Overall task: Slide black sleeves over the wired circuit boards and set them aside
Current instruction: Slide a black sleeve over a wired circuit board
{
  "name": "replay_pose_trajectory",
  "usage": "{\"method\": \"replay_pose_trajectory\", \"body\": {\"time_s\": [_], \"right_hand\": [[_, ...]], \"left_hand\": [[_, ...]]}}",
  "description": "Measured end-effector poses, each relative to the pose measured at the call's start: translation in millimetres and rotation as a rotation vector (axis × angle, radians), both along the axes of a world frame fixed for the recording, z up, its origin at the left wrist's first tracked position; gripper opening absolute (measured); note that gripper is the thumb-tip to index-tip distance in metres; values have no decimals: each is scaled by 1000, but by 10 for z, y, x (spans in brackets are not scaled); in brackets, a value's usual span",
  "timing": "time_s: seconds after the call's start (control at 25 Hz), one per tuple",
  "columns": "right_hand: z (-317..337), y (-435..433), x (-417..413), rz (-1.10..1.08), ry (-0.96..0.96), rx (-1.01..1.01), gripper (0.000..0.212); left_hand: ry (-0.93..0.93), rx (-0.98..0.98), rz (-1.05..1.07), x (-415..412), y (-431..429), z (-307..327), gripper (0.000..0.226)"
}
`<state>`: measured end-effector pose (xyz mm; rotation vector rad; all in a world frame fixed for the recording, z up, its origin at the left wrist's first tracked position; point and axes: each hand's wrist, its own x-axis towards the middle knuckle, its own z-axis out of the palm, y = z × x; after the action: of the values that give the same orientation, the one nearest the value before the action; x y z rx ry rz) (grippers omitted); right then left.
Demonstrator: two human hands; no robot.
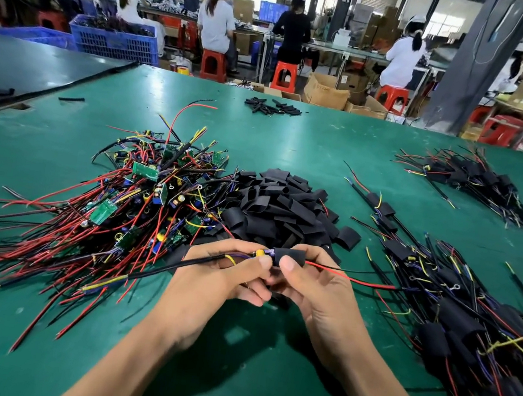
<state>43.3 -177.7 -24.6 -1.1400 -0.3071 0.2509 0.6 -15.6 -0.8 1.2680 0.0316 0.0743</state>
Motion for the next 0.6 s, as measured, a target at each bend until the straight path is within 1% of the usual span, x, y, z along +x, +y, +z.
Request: {"method": "replay_pose_trajectory", "body": {"time_s": [0.08,0.16,0.32,0.4,0.52,0.6], "right_hand": [[13,11,-14,-11,-8,-3,35],[19,12,-37,-28,-40,-24,34],[15,4,-67,-95,-99,-147,39],[15,3,-63,-123,-111,-192,36],[20,2,-51,-134,-149,-241,23],[20,-3,-51,-142,-174,-267,25]], "left_hand": [[23,-62,-24,0,-5,13,26],[42,-82,-9,7,-11,20,26],[58,-57,46,22,-3,5,11],[43,-58,37,17,9,-7,17],[34,-76,36,16,0,-18,27],[62,-84,46,27,6,-22,28]]}}
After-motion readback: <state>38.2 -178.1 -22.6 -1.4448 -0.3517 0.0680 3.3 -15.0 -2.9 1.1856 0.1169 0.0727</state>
